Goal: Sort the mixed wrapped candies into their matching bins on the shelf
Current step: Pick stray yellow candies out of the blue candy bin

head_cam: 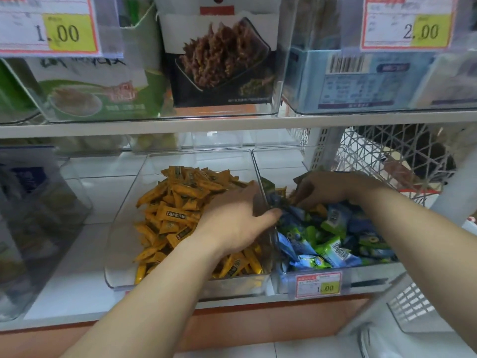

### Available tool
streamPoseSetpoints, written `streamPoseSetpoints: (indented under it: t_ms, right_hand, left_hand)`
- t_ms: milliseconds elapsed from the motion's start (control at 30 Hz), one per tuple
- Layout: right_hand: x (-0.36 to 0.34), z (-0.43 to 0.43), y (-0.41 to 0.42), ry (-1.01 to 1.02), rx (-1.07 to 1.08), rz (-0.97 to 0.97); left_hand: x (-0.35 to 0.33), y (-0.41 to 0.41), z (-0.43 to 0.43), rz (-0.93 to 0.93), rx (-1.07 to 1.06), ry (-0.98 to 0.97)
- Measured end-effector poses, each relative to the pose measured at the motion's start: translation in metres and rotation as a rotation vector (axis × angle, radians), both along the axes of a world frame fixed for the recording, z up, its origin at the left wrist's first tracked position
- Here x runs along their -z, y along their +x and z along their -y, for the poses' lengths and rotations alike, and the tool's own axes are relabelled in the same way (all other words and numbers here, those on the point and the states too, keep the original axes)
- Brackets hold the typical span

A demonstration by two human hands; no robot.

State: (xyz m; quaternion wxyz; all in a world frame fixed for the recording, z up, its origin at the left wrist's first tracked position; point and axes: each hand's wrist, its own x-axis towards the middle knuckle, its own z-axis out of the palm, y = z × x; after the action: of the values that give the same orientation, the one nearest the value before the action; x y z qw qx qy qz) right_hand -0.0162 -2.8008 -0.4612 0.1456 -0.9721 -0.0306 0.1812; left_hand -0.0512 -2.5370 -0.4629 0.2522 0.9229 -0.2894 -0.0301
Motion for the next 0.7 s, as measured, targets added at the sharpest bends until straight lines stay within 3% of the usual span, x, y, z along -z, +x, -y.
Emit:
streamPoseSetpoints:
  t_ms: [167, 300, 500, 600, 700]
  right_hand:
    - [-0.007, 0.005, -0.021, -0.066, -0.048, 0.033]
    - [-0.018, 0.008, -0.029, 0.003, -0.044, 0.036]
    - [-0.014, -0.004, 0.002, 0.203, 0.107, 0.324]
    - [0.003, -0.015, 0.025, 0.241, 0.128, 0.292]
    - [0.019, -0.023, 0.04, 0.14, 0.114, 0.141]
  left_hand:
    - [0.001, 0.0, 0.001, -0.012, 0.008, -0.017]
    - [0.0, -0.002, 0.002, -0.009, -0.012, -0.025]
    - [0.001, -0.003, 0.004, 0.001, -0.029, -0.038]
    - [0.002, -0.004, 0.004, 0.012, -0.037, -0.045]
    - [0.003, -0.005, 0.003, 0.032, -0.023, -0.064]
